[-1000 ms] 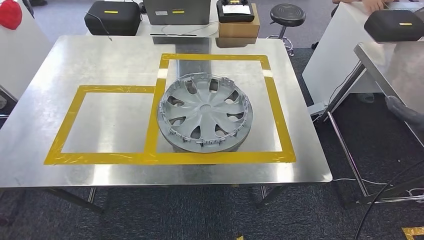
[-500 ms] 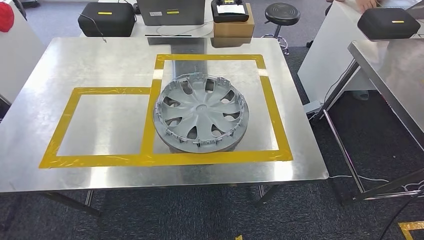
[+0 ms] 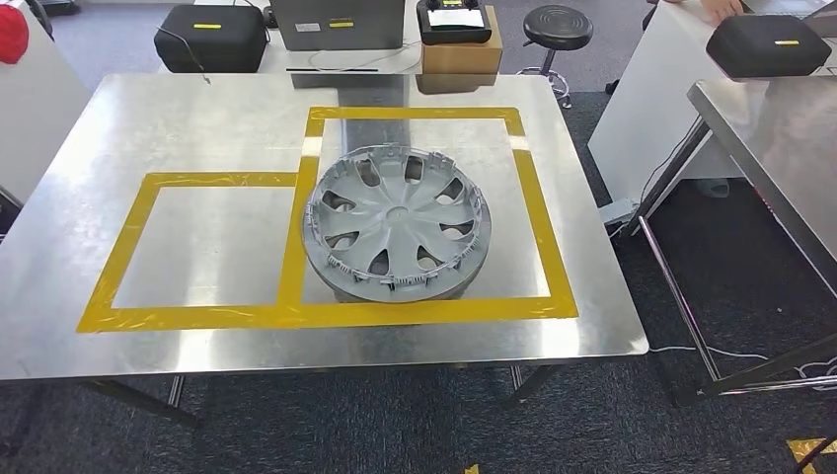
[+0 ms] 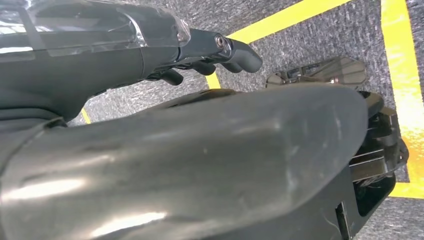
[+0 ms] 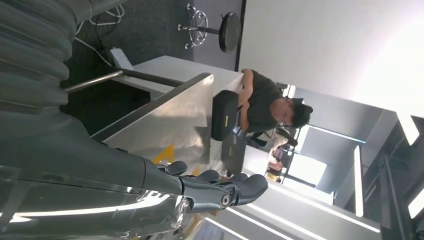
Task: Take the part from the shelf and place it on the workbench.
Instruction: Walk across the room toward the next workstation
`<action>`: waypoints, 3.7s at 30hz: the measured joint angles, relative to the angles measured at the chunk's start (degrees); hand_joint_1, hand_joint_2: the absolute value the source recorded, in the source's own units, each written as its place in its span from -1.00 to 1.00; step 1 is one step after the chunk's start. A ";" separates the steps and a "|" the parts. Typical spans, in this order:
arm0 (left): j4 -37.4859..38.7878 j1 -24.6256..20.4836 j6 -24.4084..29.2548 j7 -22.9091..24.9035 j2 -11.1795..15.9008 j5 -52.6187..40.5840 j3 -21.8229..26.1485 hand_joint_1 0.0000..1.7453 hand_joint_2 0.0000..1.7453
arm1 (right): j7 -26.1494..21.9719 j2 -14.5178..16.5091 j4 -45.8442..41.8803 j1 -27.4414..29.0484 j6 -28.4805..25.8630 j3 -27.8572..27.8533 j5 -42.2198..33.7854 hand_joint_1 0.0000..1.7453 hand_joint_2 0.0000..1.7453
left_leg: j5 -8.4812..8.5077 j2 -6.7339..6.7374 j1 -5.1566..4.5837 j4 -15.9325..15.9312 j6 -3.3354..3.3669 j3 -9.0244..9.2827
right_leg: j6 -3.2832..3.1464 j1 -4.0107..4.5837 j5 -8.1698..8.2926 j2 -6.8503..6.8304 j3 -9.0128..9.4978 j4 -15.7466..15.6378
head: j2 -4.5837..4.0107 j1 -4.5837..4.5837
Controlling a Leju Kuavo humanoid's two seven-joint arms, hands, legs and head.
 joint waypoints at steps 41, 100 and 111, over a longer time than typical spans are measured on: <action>0.00 -0.98 0.23 -0.20 0.15 0.74 0.01 -1.00 -1.00 | -2.10 9.71 7.09 -3.59 -1.45 -4.43 1.78 -1.00 1.00 | -1.20 1.19 -2.49 -2.93 3.39 3.80 | -0.93 1.13 -3.60 -0.29 -15.34 19.81 | 0.00 -0.83; -0.57 -1.09 1.77 0.50 3.21 4.53 0.16 -1.00 -1.00 | -15.70 35.72 84.26 -13.86 4.61 33.44 2.61 -1.00 -1.00 | -4.52 1.08 -0.96 -1.51 1.95 5.98 | -2.38 1.55 1.30 -0.57 -17.93 15.48 | 0.00 0.17; -0.61 -1.05 2.13 0.51 2.80 4.49 0.16 -1.00 -1.00 | -15.84 36.55 88.06 -15.34 5.75 37.16 3.15 -1.00 -1.00 | -1.67 4.87 -2.05 -1.72 1.33 3.49 | -7.51 4.69 3.91 -1.81 -6.10 3.01 | 0.00 1.59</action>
